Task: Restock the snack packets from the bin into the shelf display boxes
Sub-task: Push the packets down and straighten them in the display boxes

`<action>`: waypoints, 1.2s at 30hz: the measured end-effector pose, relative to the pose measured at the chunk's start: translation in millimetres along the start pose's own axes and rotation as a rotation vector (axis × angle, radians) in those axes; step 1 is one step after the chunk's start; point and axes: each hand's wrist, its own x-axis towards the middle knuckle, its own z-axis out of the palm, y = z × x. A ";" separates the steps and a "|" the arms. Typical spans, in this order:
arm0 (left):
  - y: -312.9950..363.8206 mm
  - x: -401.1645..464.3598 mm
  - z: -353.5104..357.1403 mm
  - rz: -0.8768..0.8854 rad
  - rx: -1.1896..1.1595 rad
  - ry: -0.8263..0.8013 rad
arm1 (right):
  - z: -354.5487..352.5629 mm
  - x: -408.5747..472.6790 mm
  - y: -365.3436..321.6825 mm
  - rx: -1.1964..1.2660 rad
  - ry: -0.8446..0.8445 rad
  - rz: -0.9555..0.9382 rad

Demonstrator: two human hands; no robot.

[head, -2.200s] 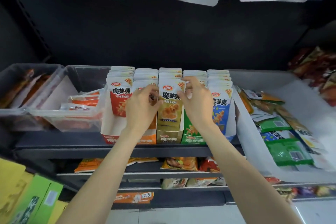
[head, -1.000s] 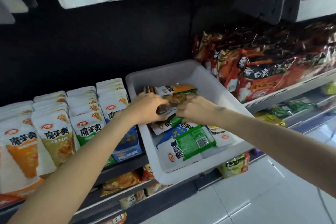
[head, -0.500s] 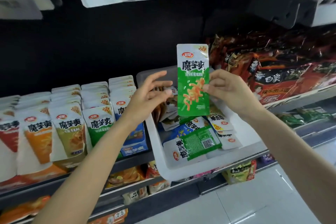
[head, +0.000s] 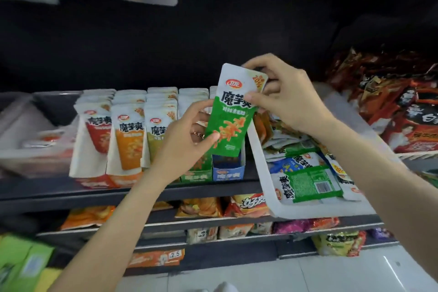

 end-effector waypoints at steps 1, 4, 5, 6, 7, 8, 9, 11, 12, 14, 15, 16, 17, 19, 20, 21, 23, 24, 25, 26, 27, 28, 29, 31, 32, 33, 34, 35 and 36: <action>-6.4 -1.6 -7.3 -0.003 0.065 0.045 | 12.0 6.3 -2.5 -0.054 -0.002 -0.045; -27.7 -3.2 -22.7 -0.050 0.198 0.143 | 45.5 18.2 -6.7 -0.196 -0.013 -0.143; -34.2 -3.3 -25.0 -0.067 0.259 0.153 | 55.8 19.0 -7.3 -0.236 -0.022 -0.167; -39.7 -4.1 -26.4 -0.075 0.337 0.154 | 64.8 18.9 -7.2 -0.277 -0.032 -0.186; -45.7 -5.0 -27.1 -0.072 0.407 0.154 | 72.5 18.0 -6.5 -0.320 -0.042 -0.198; -51.1 -6.6 -27.7 -0.070 0.445 0.160 | 78.8 17.6 -5.1 -0.364 -0.054 -0.202; -55.8 -7.9 -28.3 -0.073 0.446 0.170 | 84.4 17.7 -2.8 -0.402 -0.072 -0.194; -63.1 -9.9 -29.2 -0.077 0.408 0.190 | 94.2 19.9 3.2 -0.452 -0.134 -0.161; -65.7 -10.4 -29.5 -0.067 0.407 0.196 | 99.2 21.4 6.7 -0.466 -0.173 -0.132; -72.0 -10.7 -29.7 -0.026 0.454 0.200 | 109.6 22.9 13.8 -0.538 -0.255 -0.078; -75.2 -10.7 -29.2 -0.005 0.495 0.201 | 114.0 22.9 18.0 -0.608 -0.276 -0.076; -77.5 -10.7 -28.6 0.014 0.532 0.199 | 117.3 22.8 22.3 -0.677 -0.282 -0.084; -79.8 -10.3 -27.8 0.030 0.564 0.193 | 119.4 22.6 26.9 -0.725 -0.276 -0.096; -81.9 -9.2 -25.7 0.053 0.629 0.182 | 121.6 23.6 34.2 -0.790 -0.264 -0.129; -81.2 -8.7 -24.6 0.058 0.659 0.187 | 121.2 23.9 36.4 -0.822 -0.257 -0.147; -78.9 -8.3 -22.9 0.061 0.673 0.204 | 119.5 24.0 38.5 -0.840 -0.244 -0.156; -70.8 -7.9 -18.0 0.093 0.656 0.246 | 108.0 21.3 39.6 -0.799 -0.202 -0.154; -64.1 -7.6 -14.7 0.130 0.629 0.251 | 98.6 17.3 39.0 -0.747 -0.166 -0.166; -56.5 -7.2 -10.6 0.177 0.585 0.235 | 86.9 10.9 39.8 -0.692 -0.124 -0.187; -48.1 -6.5 -5.9 0.230 0.529 0.198 | 73.3 2.3 40.9 -0.651 -0.079 -0.203; -40.5 -5.6 -0.4 0.290 0.482 0.147 | 57.5 -8.0 43.8 -0.626 -0.038 -0.206; -33.6 -4.3 5.8 0.350 0.462 0.089 | 40.8 -19.5 49.4 -0.614 -0.010 -0.190; -28.2 -2.9 12.9 0.399 0.470 0.030 | 23.9 -31.7 55.7 -0.611 0.000 -0.151; -21.2 -0.2 28.6 0.425 0.506 -0.093 | -7.3 -54.8 71.7 -0.627 -0.021 -0.051; -19.0 0.8 36.4 0.407 0.518 -0.151 | -19.1 -64.3 80.6 -0.654 -0.046 -0.009; -17.5 1.4 44.0 0.391 0.532 -0.198 | -28.2 -72.3 90.0 -0.696 -0.081 0.015; -16.5 2.2 50.6 0.384 0.551 -0.230 | -34.2 -78.5 99.1 -0.750 -0.124 0.028; -15.4 3.1 55.9 0.385 0.573 -0.250 | -37.8 -82.9 109.8 -0.815 -0.172 0.036; -14.6 4.3 60.0 0.388 0.597 -0.262 | -39.4 -84.8 118.2 -0.885 -0.217 0.027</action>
